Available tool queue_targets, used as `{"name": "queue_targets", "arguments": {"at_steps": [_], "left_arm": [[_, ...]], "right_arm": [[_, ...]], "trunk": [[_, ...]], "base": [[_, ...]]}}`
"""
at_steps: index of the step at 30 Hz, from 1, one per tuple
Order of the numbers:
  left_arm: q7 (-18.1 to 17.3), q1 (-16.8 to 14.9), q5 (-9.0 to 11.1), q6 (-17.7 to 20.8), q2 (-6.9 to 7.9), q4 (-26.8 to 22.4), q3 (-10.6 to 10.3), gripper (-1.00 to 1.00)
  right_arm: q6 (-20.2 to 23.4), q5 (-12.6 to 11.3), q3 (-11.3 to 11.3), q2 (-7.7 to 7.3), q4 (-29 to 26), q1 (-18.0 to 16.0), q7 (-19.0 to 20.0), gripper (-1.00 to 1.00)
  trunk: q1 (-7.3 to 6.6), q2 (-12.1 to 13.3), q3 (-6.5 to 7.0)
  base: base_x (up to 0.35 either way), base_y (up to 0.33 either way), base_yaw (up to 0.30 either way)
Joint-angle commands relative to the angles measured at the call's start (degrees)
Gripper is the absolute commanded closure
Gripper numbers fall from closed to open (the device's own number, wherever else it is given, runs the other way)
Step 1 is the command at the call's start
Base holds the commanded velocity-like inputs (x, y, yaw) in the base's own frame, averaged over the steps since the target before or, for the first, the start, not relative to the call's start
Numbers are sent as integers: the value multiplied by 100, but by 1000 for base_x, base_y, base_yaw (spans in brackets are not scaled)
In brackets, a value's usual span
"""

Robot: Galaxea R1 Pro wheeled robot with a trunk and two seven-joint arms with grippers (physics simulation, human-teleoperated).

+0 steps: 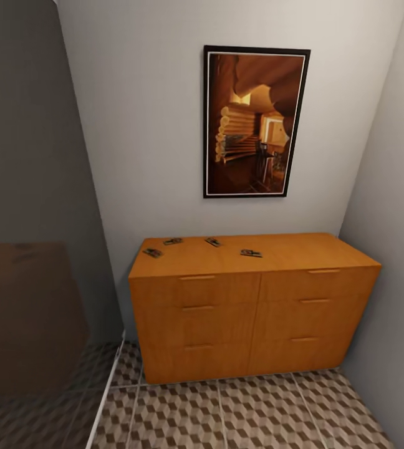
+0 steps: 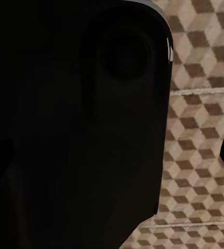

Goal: Take the four mousetraps from the cabinet in the bathroom and place them on the bathroom floor. Make sure all four end up on the same floor surface, and ensure that at least two of them are either under or directly next to the same bathroom sink.

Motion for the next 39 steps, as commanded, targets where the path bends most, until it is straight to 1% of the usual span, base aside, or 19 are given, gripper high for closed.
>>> {"name": "queue_targets", "arguments": {"at_steps": [1, 11, 25, 39], "left_arm": [[-1, 1, 6, -12, 1, -3, 4, -100], [-1, 1, 0, -15, 4, -3, 5, -100], [-1, 1, -3, -20, 1, -3, 5, -100], [-1, 1, -3, -21, 1, -3, 5, -100]], "right_arm": [[-19, 3, 5, 0, 0, 0, -1, -100], [-19, 3, 5, 0, 0, 0, -1, -100], [-13, 7, 5, 0, 0, 0, -1, -100], [-12, 10, 5, 0, 0, 0, -1, -100]], "trunk": [[3, -2, -4], [3, -2, -4], [3, -2, -4], [3, -2, -4]], "base": [[320, 0, -1], [254, 0, -1], [37, -13, 0], [2, -200, 0]]}}
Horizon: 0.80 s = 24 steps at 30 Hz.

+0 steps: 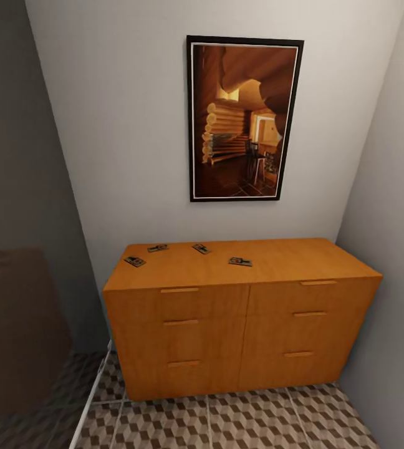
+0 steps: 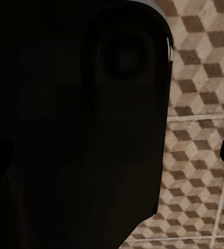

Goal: Take the four mousetraps from the cabinet in the bathroom and place them on the bathroom floor. Make sure all four end up on the same floor surface, and ensure that at least two of them are either under or directly next to the same bathroom sink.

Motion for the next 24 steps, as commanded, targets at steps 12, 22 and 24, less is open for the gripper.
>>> {"name": "queue_targets", "arguments": {"at_steps": [12, 22, 24], "left_arm": [[-1, 1, 5, -13, 5, -8, 5, -100], [-1, 1, 14, -13, 6, -11, -1, -100], [-1, 1, 17, -11, 2, -11, 1, -100]], "right_arm": [[-25, 1, 4, 1, 0, 0, -1, -100], [-34, 2, 4, -5, 0, 0, -1, -100], [-47, 0, 3, -6, 0, 0, -1, -100]], "trunk": [[0, -2, -4], [0, -2, -4], [0, -2, -4]], "base": [[0, -55, 0], [0, -7, 0], [0, -2, 0]]}}
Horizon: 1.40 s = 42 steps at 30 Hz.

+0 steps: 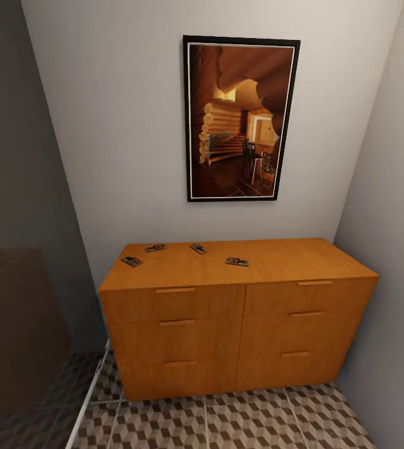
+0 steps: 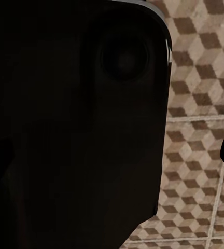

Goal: Take the four mousetraps from the cabinet in the bathroom and place them on the bathroom floor. Make sure all four end up on the same floor surface, and ensure that at least two of them are either under or directly next to the same bathroom sink.

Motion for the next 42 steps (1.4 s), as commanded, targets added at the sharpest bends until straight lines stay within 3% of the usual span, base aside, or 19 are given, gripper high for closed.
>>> {"name": "queue_targets", "arguments": {"at_steps": [1, 10, 13, 19, 22, 27, 34, 42], "left_arm": [[-1, 1, 7, -12, -1, -3, 5, -100], [3, 1, 13, -358, 28, -68, -9, -100], [10, 1, 84, -497, 99, -246, -10, -100], [21, 1, 441, -569, 212, -833, -7, -100], [31, 1, 730, -523, 261, -1236, -8, -100], [43, 1, 1090, -217, 377, -1977, -8, -100], [50, 1, 1236, 454, 494, -2934, -9, -100], [47, -7, 1259, 1243, 549, -3904, -10, -100]], "right_arm": [[-29, 3, 3, 0, 0, 0, -1, -100], [-167, 9, -10, 7, -3, 0, -5, -100], [-173, 17, -11, -10, -52, 0, -10, -100], [-142, 19, -6, -45, -549, 0, 0, -100], [-49, 11, -9, -59, -1037, 0, 8, -100], [364, 9, -12, -72, -1781, 0, -1, -100], [907, 12, -21, -82, -2601, 0, -56, -100], [1441, 16, -28, -88, -3488, -26, -209, -100]], "trunk": [[0, -2, -4], [0, -2, -4], [0, -2, -4], [0, -2, -4], [0, -2, -4], [0, -2, -4], [0, -2, -4], [0, -2, -4]], "base": [[0, -1, 0], [0, 0, 0], [0, 0, 0], [0, 0, 0], [0, 0, 0], [0, 0, 0], [0, 0, 0], [0, 0, 0]]}}
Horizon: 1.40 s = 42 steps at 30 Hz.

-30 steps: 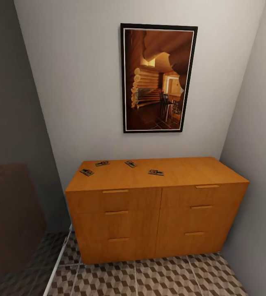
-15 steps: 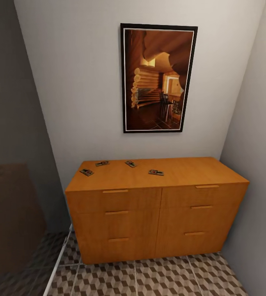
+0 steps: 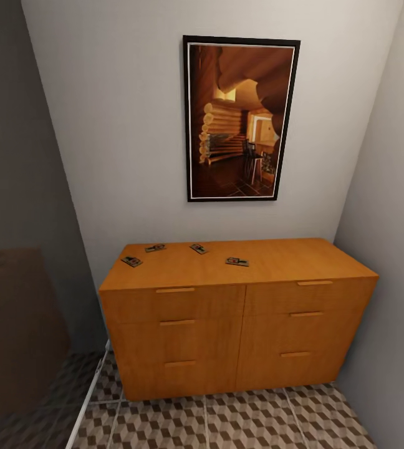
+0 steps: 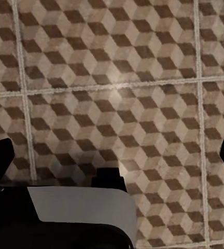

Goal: Take the four mousetraps from the cabinet in the bathroom and place them on the bathroom floor. Make sure all four end up on the same floor surface, and ensure that at least two of them are either under or directly next to the same bathroom sink.

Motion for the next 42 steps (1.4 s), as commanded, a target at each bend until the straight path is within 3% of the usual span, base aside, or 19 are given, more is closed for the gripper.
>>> {"name": "queue_targets", "arguments": {"at_steps": [1, 15, 21, 24, 29, 42], "left_arm": [[3, -3, 54, 121, 4, -147, 3, -100], [0, -23, -137, 780, -6, -1622, 3, -100], [0, -115, -215, 1309, -18, -2058, 3, -100], [0, -283, -234, 1815, -29, -2365, 3, -100], [-2, -465, -242, 2299, -40, -2838, 1, -100], [1, -531, -244, 2481, -58, -3495, -5, -100]], "right_arm": [[114, 4, 1, 0, -119, -18, -40, -100], [861, 37, -3, 12, -1118, -287, -195, -100], [1041, 44, -4, 15, -1441, -313, -206, -100], [1120, 47, -2, 12, -1603, -320, -210, -100], [1160, 48, -6, 15, -1690, -324, -259, -100], [1186, 52, 5, 16, -1967, -326, -403, -100]], "trunk": [[0, -4, -7], [0, -4, -7], [0, -4, -7], [0, -4, -7], [0, -4, -7], [0, -4, -7]], "base": [[0, 0, 0], [0, 0, 0], [0, 0, 0], [0, 0, 0], [0, 0, 0], [0, 0, 0]]}}
